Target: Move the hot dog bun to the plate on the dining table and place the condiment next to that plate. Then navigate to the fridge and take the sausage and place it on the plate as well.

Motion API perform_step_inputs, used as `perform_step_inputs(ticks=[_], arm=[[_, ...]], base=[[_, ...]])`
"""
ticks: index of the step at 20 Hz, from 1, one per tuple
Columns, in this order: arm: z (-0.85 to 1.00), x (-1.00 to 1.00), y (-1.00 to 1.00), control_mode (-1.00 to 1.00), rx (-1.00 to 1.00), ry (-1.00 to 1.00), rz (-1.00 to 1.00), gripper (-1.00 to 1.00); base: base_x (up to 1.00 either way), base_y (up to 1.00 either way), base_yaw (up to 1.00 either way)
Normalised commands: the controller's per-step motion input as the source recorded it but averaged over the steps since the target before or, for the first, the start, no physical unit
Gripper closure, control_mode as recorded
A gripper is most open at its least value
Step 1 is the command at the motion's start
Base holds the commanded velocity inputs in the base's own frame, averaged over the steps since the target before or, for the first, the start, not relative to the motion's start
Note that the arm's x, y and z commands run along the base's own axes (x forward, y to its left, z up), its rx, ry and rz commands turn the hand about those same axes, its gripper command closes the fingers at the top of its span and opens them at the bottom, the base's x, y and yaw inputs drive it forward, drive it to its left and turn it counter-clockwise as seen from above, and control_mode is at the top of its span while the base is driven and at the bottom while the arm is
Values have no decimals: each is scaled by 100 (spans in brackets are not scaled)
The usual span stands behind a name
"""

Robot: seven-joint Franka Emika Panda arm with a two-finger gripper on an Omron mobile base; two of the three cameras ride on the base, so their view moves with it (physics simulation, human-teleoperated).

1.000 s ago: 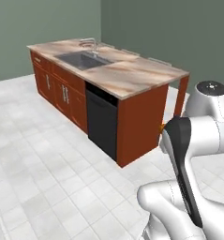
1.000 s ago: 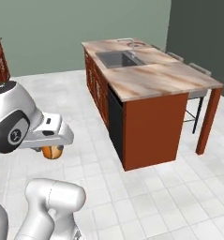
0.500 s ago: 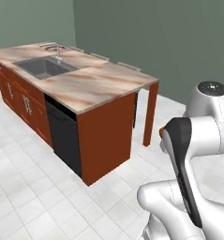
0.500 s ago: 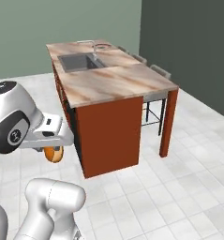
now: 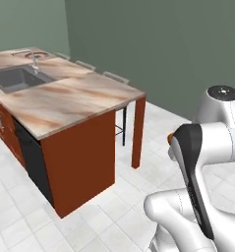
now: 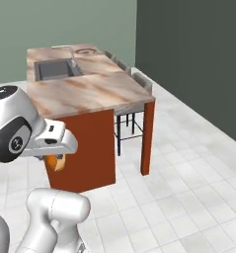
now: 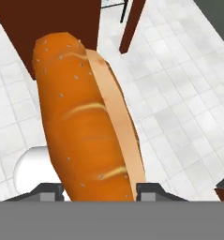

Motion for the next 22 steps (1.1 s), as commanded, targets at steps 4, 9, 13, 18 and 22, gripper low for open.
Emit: perform_step_inputs(ticks=[4, 9, 13, 18, 22], arm=[[0, 0, 0, 100, 0, 0, 0, 100], [0, 0, 0, 100, 0, 0, 0, 100], [0, 0, 0, 100, 0, 0, 0, 100], [0, 0, 0, 100, 0, 0, 0, 100], [0, 0, 0, 100, 0, 0, 0, 100]], base=[[100, -95, 14], [100, -94, 15], [100, -95, 14], [100, -96, 14], [100, -95, 15]])
